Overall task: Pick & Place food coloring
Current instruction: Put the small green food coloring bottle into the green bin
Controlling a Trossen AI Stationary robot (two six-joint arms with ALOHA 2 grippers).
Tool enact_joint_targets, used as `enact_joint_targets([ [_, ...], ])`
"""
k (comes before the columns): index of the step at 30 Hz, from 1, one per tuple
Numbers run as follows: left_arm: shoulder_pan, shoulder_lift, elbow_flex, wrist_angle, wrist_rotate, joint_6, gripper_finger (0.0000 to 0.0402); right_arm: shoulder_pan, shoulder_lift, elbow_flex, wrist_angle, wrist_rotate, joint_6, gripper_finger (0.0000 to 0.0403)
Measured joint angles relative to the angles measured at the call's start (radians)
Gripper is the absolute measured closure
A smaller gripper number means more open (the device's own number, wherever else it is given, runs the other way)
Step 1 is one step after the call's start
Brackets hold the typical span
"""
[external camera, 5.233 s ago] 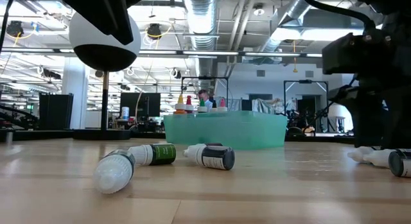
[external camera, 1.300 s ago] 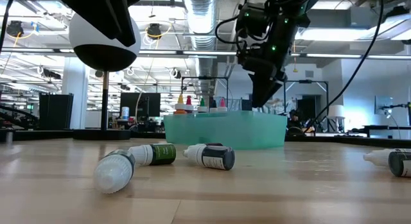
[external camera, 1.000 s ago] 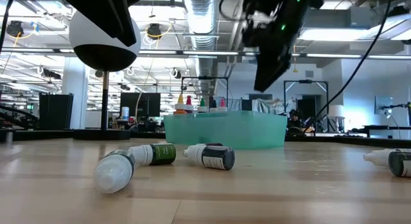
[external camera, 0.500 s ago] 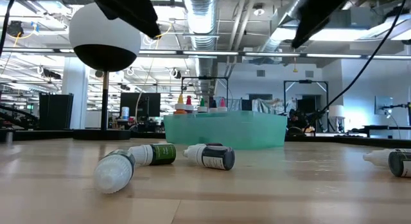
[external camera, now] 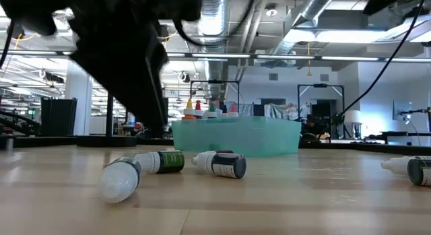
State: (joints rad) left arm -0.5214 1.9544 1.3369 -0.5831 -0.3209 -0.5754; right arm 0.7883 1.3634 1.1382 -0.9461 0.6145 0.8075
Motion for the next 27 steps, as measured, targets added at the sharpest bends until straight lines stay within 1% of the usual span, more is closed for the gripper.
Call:
enact_joint_targets([
  [3, 0.018, 0.023, 0.0, 0.018, 0.061, -0.002, 0.0258, 0.066, -0.001, 0.0, 0.003, 0.073, 0.042, 0.0236],
  [7, 0.033, 0.029, 0.0, 0.041, 0.073, -0.008, 0.0258, 0.129, -0.001, 0.0, 0.003, 0.144, 0.058, 0.0239],
  [12, 0.048, 0.03, 0.0, 0.063, 0.074, -0.024, 0.0258, 0.161, -0.001, 0.0, 0.004, 0.151, 0.059, 0.0239],
  [16, 0.058, 0.036, 0.0, 0.062, 0.074, -0.058, 0.0258, 0.159, -0.001, 0.0, 0.007, 0.151, 0.059, 0.024],
  [23, 0.063, 0.099, 0.005, 0.082, 0.145, -0.046, 0.0258, 0.137, -0.001, 0.0, 0.01, 0.151, 0.059, 0.0241],
  [27, 0.072, 0.101, 0.006, 0.06, 0.163, -0.045, 0.0259, 0.132, -0.001, 0.0, 0.011, 0.151, 0.059, 0.0243],
])
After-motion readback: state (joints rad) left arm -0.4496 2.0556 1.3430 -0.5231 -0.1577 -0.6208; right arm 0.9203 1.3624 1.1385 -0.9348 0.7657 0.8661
